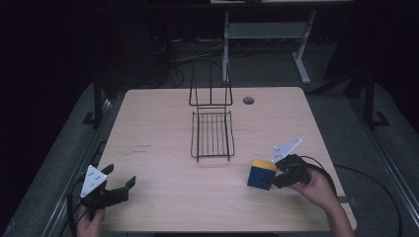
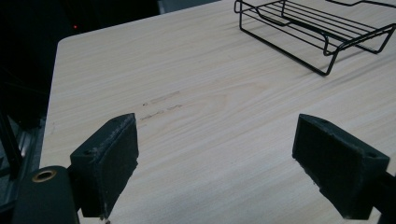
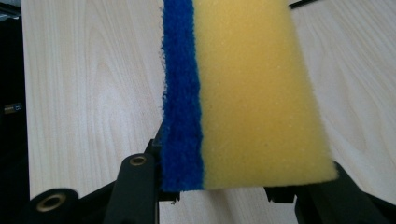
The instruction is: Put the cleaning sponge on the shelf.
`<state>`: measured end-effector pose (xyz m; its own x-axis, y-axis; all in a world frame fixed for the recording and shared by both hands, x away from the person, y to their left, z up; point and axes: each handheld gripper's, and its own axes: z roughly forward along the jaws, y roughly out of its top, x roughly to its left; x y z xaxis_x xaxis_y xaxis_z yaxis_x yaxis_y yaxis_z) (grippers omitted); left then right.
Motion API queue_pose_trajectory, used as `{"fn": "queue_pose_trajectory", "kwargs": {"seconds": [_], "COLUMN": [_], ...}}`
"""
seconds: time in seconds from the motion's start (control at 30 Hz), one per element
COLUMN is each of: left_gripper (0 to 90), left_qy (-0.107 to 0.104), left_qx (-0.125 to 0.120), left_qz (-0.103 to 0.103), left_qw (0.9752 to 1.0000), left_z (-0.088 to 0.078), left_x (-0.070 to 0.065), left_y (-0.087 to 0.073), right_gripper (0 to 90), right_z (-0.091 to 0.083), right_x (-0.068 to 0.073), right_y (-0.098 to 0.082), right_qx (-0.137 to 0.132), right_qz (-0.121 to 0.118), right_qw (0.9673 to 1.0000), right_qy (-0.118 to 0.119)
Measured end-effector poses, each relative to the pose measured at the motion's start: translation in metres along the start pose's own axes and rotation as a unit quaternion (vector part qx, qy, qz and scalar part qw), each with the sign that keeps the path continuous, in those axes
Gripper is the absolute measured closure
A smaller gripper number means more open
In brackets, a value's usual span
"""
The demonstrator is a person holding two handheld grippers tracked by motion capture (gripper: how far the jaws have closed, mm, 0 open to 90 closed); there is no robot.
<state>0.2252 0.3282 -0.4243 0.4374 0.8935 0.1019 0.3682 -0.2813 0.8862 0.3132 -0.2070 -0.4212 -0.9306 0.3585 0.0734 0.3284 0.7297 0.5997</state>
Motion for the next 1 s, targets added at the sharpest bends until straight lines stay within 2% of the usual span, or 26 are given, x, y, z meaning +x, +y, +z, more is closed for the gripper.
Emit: {"fn": "queue_pose_trajectory", "kwargs": {"seconds": [0.63, 1.0], "left_gripper": [13.9, 13.9], "left_qy": [0.001, 0.002], "left_qx": [-0.002, -0.005], "left_qz": [-0.003, -0.005], "left_qw": [1.0000, 1.0000], "left_z": [-0.001, -0.001], "left_x": [0.000, 0.001], "left_y": [0.000, 0.001], "right_gripper": [56.2, 56.3], "right_z": [-0.004, -0.007], "right_x": [0.000, -0.003], "right_y": [0.024, 0.038], "right_qx": [0.008, 0.002], "right_qz": [-0.027, -0.040], "right_qw": [0.9996, 0.9991], "right_qy": [0.006, 0.012]}}
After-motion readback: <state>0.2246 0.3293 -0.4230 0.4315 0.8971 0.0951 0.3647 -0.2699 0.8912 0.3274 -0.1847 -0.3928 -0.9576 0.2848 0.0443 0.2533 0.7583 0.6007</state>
